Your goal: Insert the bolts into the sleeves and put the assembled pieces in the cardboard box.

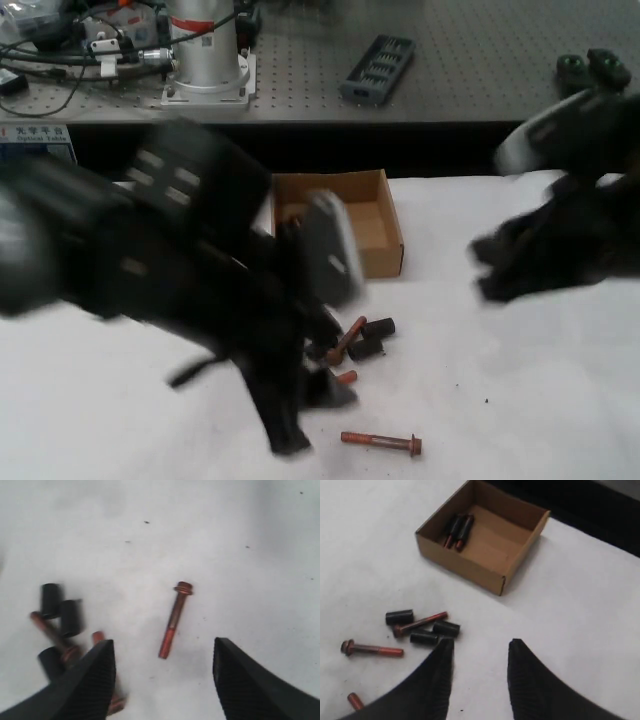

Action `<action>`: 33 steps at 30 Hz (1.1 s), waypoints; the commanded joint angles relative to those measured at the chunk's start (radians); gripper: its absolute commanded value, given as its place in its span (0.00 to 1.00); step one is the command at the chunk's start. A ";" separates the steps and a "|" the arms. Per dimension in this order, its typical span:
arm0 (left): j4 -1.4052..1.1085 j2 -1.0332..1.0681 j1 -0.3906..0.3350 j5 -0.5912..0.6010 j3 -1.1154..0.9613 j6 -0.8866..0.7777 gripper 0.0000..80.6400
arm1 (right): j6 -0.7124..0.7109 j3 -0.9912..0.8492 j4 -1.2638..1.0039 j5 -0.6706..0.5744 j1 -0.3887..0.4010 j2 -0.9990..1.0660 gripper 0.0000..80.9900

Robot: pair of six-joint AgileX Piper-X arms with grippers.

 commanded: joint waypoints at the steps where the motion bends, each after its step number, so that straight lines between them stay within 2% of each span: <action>1: -0.010 0.128 -0.088 0.004 -0.050 0.046 0.52 | 0.027 0.003 0.011 -0.035 -0.015 -0.017 0.34; 9: -0.006 0.272 -0.142 -0.034 -0.170 0.112 0.52 | 0.029 0.003 0.114 -0.127 -0.041 -0.052 0.34; 15: 0.064 0.356 -0.141 -0.088 -0.256 0.173 0.52 | 0.031 0.003 0.132 -0.190 -0.036 -0.052 0.34; 28: 0.120 0.459 -0.133 -0.085 -0.272 0.187 0.52 | 0.031 0.003 0.133 -0.235 -0.036 -0.052 0.34; 33: 0.118 0.469 -0.108 -0.085 -0.272 0.186 0.48 | 0.031 0.003 0.133 -0.259 -0.036 -0.052 0.34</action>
